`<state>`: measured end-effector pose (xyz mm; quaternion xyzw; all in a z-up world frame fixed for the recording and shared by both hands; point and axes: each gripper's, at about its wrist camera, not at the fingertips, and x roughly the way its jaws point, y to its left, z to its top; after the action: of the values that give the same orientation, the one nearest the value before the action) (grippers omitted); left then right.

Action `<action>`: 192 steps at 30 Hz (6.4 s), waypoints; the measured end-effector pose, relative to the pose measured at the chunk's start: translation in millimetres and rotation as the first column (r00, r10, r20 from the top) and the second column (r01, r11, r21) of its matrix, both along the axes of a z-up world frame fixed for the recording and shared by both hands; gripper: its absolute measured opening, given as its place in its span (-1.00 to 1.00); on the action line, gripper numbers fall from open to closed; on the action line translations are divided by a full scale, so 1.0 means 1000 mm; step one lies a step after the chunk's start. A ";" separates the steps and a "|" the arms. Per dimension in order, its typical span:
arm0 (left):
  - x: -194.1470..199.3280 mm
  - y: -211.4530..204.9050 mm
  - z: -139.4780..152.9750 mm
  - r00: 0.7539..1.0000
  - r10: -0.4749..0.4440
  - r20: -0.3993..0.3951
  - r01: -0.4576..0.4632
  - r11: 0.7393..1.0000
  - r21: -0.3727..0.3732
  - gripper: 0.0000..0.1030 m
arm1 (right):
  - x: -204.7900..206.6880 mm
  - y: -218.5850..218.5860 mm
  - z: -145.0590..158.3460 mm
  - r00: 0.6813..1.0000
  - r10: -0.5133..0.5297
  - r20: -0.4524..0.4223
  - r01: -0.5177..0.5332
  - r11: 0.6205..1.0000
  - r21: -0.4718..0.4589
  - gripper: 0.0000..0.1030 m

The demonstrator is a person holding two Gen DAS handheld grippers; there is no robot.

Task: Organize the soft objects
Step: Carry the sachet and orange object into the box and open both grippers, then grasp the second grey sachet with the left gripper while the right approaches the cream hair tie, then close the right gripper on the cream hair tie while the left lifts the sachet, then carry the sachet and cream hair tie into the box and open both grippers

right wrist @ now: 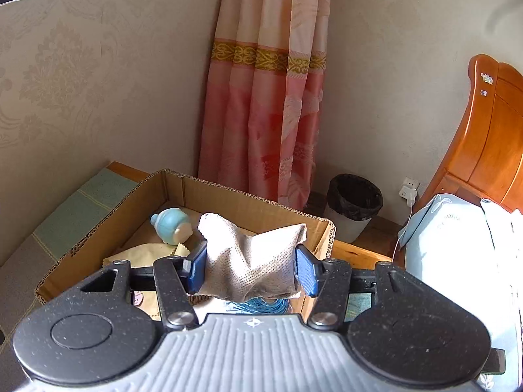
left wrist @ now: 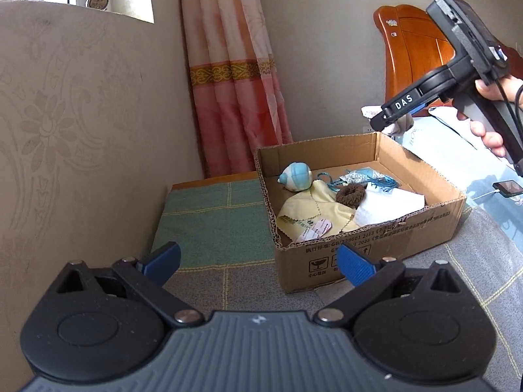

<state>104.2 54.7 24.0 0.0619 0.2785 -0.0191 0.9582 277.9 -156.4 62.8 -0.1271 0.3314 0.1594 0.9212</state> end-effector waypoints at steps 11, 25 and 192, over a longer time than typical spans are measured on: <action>-0.001 0.004 -0.006 0.999 0.009 -0.033 -0.009 1.000 -0.005 0.97 | 0.037 0.022 -0.012 0.999 -0.019 -0.028 0.020 0.999 0.044 1.00; -0.012 0.009 0.001 1.000 0.022 -0.021 -0.023 0.999 -0.030 0.99 | -0.043 -0.002 -0.003 0.998 -0.052 -0.039 0.055 0.995 0.083 1.00; 0.121 -0.064 -0.002 0.970 -0.202 -0.135 0.205 0.979 0.011 -0.05 | -0.200 -0.031 -0.054 0.999 0.040 -0.005 -0.039 0.995 0.097 -0.10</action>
<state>225.6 -8.9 22.1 0.1005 0.3342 -0.1180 0.9297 78.1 -187.1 8.4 -0.0884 0.3239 0.1938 0.9218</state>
